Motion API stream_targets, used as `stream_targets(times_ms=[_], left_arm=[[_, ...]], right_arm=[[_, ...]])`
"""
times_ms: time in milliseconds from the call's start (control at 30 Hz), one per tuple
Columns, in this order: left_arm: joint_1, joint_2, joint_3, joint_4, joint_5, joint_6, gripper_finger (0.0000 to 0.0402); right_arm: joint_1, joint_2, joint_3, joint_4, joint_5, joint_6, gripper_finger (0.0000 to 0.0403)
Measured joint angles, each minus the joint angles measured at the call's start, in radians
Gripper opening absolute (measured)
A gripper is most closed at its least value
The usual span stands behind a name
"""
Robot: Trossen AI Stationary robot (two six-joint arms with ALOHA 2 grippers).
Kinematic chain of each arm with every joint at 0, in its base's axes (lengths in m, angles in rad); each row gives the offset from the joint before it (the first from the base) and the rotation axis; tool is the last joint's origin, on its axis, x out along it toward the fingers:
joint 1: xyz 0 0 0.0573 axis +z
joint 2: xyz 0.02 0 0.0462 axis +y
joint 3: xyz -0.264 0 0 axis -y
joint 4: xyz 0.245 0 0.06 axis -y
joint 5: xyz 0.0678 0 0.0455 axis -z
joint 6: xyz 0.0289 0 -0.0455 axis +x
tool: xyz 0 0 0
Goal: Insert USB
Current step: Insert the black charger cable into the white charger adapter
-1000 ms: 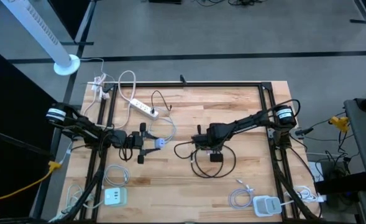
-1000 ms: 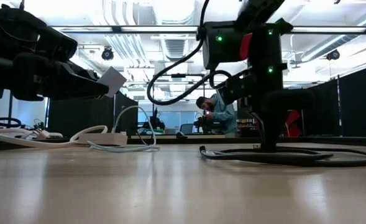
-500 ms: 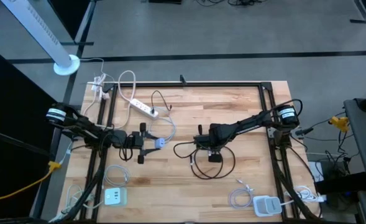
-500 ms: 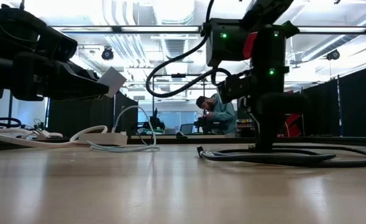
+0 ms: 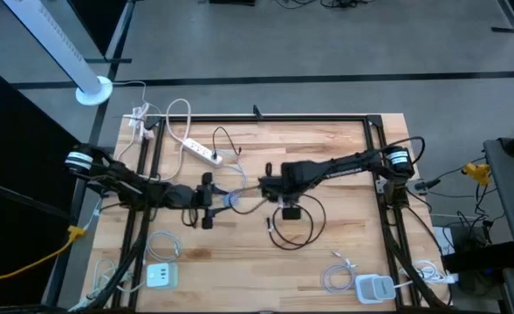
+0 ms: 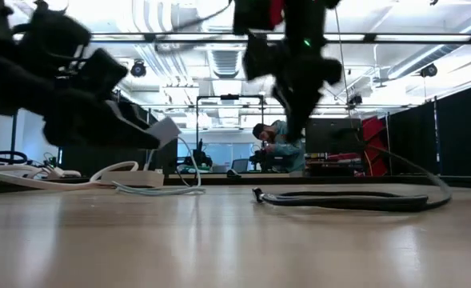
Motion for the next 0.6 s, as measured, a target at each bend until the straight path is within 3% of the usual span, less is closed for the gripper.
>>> stream_targets(times_ms=[167, 400, 600], left_arm=[[0.011, 0.007, 0.127, -0.210, -0.001, -0.046, 0.0197], [0.042, 0.051, 0.209, -0.222, 0.003, -0.116, 0.0197], [0.047, 0.125, 0.281, -0.224, 0.070, -0.108, 0.0197]], right_arm=[[0.004, 0.000, 0.067, 0.016, -0.008, -0.084, 0.0019], [0.011, 0.000, 0.074, 0.097, -0.029, -0.138, 0.0019], [0.025, 0.000, 0.075, 0.179, -0.031, -0.213, 0.0019]])
